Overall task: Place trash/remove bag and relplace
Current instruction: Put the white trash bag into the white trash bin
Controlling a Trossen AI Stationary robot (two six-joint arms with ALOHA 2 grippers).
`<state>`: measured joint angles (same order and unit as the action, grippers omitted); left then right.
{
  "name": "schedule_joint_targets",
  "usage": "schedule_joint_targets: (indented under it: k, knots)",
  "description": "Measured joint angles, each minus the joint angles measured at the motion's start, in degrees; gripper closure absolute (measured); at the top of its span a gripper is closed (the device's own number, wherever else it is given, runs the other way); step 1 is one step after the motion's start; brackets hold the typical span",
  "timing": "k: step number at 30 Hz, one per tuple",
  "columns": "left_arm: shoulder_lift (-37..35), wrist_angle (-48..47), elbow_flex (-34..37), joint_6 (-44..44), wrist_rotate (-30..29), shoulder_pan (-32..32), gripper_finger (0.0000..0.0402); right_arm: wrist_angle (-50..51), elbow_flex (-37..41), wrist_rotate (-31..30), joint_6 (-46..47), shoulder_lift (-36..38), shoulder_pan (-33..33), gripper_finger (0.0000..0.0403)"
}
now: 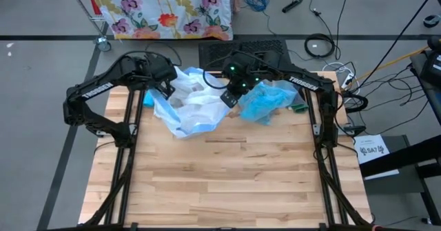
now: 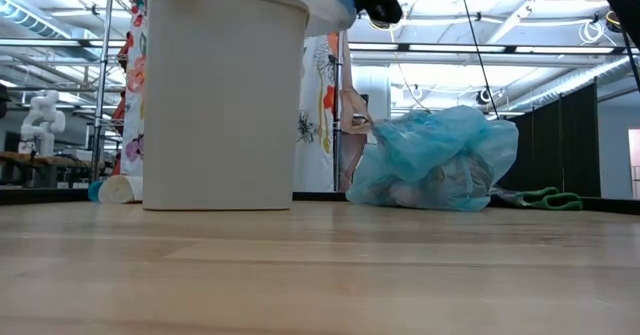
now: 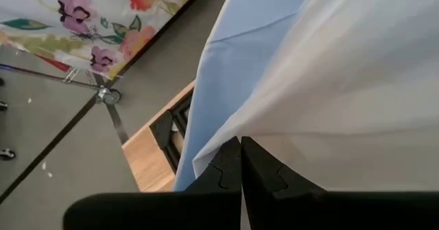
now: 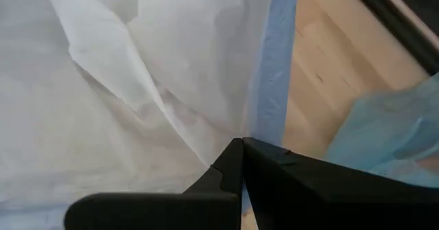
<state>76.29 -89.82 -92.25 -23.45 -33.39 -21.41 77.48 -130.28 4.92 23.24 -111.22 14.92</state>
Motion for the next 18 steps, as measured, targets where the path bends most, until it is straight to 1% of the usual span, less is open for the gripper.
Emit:
schedule_joint_targets:
  k: [3,5,10,15,18]
  knots:
    - [-0.7,-0.1,-0.3,-0.9,0.2,0.1,0.0402,-0.1,0.0,-1.1,-1.4,0.1,-0.5,0.0403]
    - [-0.9,-0.2,-1.5,-3.4,0.4,0.6,0.0402,0.1,0.1,-2.4,-2.0,0.7,-0.8,0.0403]
    - [-2.7,-0.2,-4.8,-8.0,1.1,2.1,0.0402,-0.3,0.0,-3.6,-4.2,4.8,-0.6,0.0403]
    - [-5.3,0.0,-9.2,-12.3,4.8,3.0,0.0402,-2.5,0.0,-3.6,-7.5,7.6,0.1,0.0403]
    - [-6.6,2.9,-11.2,-15.6,7.6,4.4,0.0402,-7.2,0.0,-3.5,-12.0,8.6,0.5,0.0403]
